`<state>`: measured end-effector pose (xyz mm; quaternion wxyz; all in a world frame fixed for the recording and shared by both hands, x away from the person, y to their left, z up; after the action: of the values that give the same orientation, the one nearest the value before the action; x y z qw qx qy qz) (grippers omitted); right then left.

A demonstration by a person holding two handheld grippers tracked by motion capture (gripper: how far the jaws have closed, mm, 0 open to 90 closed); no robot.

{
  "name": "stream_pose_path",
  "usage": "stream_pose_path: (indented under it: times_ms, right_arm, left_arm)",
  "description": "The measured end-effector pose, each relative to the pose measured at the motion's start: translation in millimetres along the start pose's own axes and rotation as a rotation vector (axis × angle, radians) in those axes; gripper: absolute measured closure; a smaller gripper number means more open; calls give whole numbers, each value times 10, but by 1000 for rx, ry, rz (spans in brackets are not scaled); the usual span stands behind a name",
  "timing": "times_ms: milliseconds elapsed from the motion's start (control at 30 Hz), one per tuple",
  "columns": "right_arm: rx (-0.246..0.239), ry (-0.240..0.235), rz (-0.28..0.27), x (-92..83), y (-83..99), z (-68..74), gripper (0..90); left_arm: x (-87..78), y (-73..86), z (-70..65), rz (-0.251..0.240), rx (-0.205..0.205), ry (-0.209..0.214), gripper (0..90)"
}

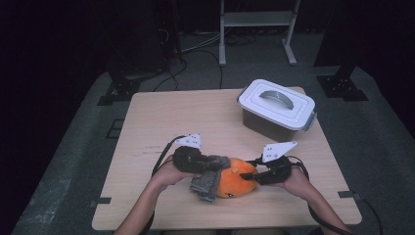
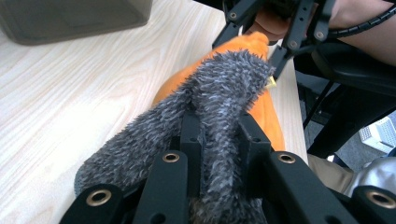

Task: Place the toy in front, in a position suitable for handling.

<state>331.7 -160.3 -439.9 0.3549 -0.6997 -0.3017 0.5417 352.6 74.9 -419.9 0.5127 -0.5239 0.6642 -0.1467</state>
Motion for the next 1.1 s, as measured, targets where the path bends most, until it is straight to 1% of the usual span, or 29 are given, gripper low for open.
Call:
stream_pose_path:
  times_ms: [33,133,233,333,367,400,467,633,700,733,800,867,933,1000,1033,1100]
  right_arm:
    - [13,6,-7,-1,15,-13,555]
    - [29,17,-11,10,18,-22,555]
    - [53,32,-8,35,-3,-46,553]
    - [58,37,-4,58,-23,-61,553]
    - [59,35,-2,56,-23,-62,553]
    - [59,34,-2,51,-16,-65,553]
    - [66,34,-3,36,5,-64,552]
    - [81,32,-11,-4,55,-50,548]
    - [76,30,-9,-26,70,-36,546]
    - [74,31,-5,-40,77,-28,545]
    - [76,28,-2,-73,103,-7,542]
    - [80,25,-3,-94,125,13,537]
    - [80,11,-1,-115,142,33,516]
    - [76,-1,9,-136,136,41,467]
    - [61,2,20,-148,117,37,422]
    - [29,10,46,-164,72,15,367]
  left_arm:
    - [-2,-2,-3,0,3,-2,757]
    - [2,-39,-52,-2,21,2,757]
    - [20,-97,-129,-4,47,19,757]
    - [58,-119,-186,8,68,20,755]
    - [62,-114,-181,11,70,21,755]
    - [66,-104,-172,6,63,23,755]
    - [72,-76,-140,16,67,3,756]
    - [69,-39,-81,29,61,-27,756]
    - [72,-32,-51,34,60,-51,757]
    - [73,-25,-35,37,57,-55,756]
    - [83,-11,-6,40,50,-64,756]
    - [99,-5,-4,33,41,-55,756]
    - [112,-14,-15,34,46,-46,756]
    - [123,-27,-37,38,51,-38,756]
    - [128,-33,-48,41,54,-35,756]
    - [129,-41,-56,45,58,-39,756]
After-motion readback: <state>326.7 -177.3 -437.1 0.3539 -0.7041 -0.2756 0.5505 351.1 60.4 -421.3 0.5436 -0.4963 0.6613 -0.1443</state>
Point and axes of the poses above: each handheld gripper's, and its own axes: x roughly forward along the jaws, y roughly out of its underside, z roughly to its left, the point moved 4 cm from there along x, roughly forward along the jaws, and after that the axes turned 15 degrees about -x, right-handed, at the moved point
